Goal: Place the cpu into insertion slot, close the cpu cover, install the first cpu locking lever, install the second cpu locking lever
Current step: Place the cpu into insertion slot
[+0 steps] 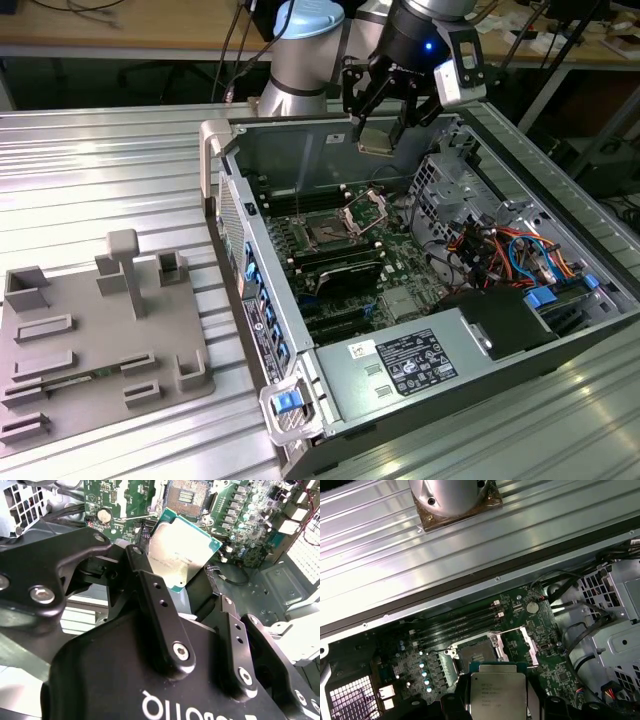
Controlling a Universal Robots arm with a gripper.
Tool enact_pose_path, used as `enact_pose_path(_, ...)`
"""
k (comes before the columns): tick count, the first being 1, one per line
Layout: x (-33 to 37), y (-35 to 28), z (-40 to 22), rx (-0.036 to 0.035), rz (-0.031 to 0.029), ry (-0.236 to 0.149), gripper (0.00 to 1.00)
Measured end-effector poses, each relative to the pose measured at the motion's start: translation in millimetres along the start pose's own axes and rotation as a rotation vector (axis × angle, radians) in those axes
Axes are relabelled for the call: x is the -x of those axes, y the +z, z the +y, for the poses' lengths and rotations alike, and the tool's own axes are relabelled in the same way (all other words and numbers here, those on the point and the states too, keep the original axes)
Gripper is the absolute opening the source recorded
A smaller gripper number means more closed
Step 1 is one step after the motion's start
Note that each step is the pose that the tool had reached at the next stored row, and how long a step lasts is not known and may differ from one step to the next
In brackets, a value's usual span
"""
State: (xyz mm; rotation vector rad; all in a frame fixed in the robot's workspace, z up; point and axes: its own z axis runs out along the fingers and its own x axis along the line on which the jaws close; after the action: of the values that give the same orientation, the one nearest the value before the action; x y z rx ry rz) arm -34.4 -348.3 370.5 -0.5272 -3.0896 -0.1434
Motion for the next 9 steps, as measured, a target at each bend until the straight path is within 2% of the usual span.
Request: enact_pose_path(9, 0.0, 0.0, 0.0, 0.0002, -0.0006, 0.007, 0.55)
